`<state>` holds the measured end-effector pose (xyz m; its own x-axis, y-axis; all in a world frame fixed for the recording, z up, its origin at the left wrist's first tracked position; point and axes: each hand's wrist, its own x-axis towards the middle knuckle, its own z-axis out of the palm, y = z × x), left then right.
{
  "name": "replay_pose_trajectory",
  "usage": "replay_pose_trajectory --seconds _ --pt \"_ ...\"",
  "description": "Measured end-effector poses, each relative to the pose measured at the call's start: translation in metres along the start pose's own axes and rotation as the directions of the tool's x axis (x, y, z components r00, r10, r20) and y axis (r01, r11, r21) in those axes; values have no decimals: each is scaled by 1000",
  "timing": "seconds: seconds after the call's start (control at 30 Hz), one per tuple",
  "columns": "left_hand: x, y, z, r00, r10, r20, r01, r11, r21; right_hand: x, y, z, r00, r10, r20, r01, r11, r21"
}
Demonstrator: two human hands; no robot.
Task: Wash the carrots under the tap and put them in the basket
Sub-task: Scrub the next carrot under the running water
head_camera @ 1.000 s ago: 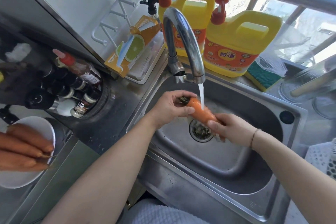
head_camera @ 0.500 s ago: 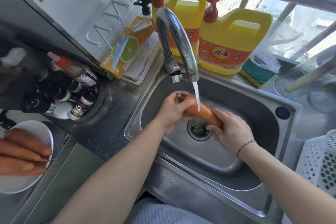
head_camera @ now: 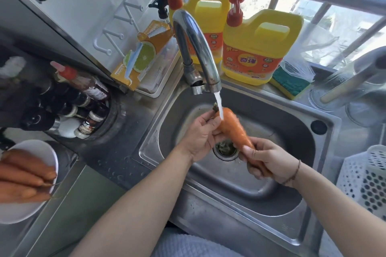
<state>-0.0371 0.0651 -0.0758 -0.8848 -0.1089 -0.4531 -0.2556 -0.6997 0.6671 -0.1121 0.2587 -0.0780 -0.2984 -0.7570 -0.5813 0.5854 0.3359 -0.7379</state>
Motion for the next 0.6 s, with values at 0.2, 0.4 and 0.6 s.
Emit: replay_pose_trajectory --seconds 0.2,0.4,0.6 --pt "-4 -18 17 964 149 -220 -84 956 280 0 -10 17 993 60 -101 -72 991 -115" --pt "-9 -15 15 886 246 -392 -72 911 407 -11 -5 47 966 92 -243 -161 946 -283" --pt "-10 -31 29 898 245 -366 -105 926 362 -12 -3 56 960 27 -280 -119 942 -315"
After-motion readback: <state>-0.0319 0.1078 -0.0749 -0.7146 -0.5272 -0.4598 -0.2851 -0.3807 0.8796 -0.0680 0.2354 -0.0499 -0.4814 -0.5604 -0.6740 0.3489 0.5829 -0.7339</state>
